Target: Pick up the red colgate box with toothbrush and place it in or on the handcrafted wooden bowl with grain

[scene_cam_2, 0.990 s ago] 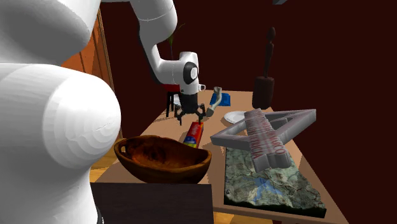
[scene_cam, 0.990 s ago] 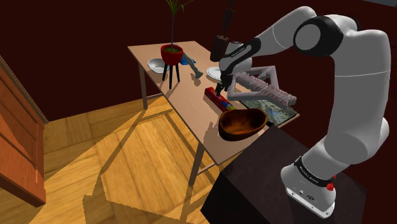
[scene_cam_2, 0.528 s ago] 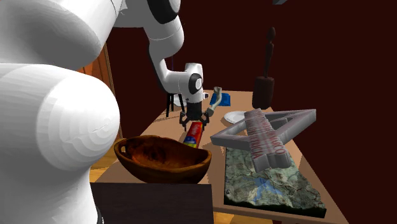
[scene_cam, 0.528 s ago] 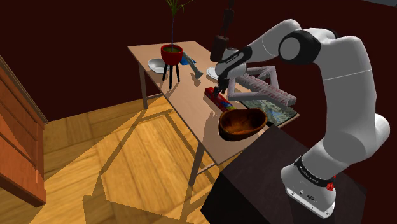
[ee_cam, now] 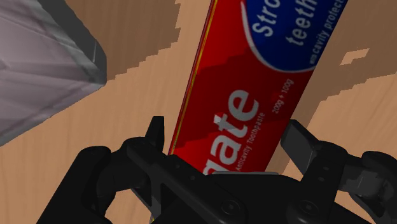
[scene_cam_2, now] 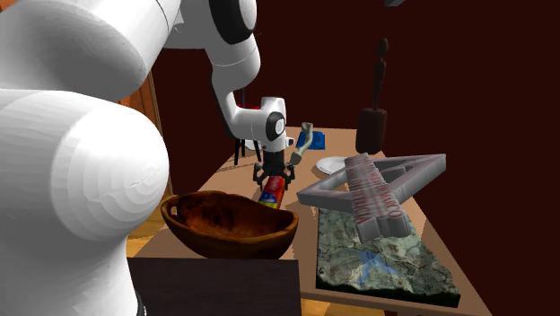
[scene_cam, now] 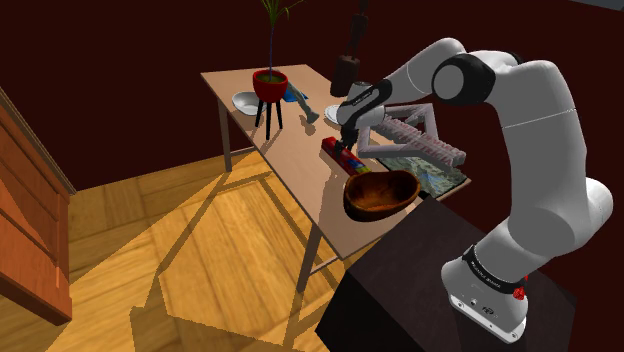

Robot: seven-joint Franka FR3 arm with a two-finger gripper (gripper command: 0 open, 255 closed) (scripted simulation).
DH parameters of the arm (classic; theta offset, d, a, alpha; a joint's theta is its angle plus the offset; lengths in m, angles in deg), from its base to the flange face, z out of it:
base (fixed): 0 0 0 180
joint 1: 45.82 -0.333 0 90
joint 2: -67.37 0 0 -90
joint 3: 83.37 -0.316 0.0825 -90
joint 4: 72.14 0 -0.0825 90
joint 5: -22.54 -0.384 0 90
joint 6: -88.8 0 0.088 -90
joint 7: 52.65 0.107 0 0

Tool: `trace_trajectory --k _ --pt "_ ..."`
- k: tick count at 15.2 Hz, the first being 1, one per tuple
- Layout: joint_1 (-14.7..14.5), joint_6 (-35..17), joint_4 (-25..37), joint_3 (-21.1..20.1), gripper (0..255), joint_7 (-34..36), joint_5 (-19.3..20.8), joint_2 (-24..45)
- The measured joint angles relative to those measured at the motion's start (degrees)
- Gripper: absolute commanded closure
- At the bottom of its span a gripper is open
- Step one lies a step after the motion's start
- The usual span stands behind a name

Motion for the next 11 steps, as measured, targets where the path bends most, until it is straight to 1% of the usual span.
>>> trace_trajectory --k 2,3,11 --pt "0.0 -0.02 0.04 0.0 0 0.0 0.0 0.05" --pt "0.0 -0.02 0.05 0.0 255 0.0 0.0 0.06" --pt "0.01 0.0 0.12 0.01 255 0.03 -0.02 0.05"
